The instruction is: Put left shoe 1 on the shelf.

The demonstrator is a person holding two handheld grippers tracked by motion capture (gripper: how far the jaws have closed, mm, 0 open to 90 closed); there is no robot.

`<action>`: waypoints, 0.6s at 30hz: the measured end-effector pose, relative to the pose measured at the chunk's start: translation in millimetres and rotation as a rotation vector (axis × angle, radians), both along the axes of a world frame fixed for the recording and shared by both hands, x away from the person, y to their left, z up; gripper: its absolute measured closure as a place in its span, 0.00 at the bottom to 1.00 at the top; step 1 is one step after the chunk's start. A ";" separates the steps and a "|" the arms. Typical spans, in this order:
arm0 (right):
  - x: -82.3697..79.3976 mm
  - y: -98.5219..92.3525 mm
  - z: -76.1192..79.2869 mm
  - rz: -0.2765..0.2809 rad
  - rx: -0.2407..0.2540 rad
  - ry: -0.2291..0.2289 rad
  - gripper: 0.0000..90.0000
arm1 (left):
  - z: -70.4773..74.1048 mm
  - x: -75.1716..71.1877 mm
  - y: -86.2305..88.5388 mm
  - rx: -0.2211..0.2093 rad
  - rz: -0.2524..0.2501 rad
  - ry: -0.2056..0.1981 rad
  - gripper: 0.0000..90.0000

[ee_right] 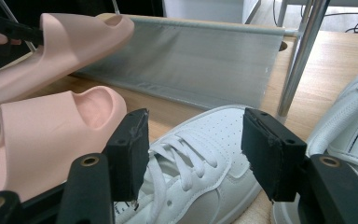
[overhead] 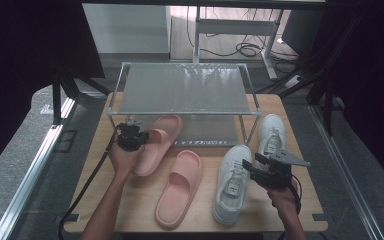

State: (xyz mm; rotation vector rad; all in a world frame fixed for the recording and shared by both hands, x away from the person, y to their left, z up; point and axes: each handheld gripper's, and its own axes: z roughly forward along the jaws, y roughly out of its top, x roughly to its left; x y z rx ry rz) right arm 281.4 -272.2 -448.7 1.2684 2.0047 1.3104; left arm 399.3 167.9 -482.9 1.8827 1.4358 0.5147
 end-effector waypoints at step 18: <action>1.5 1.3 -2.9 0.000 -0.006 0.009 0.47 | -20.7 19.1 -7.4 0.011 0.064 -0.020 0.90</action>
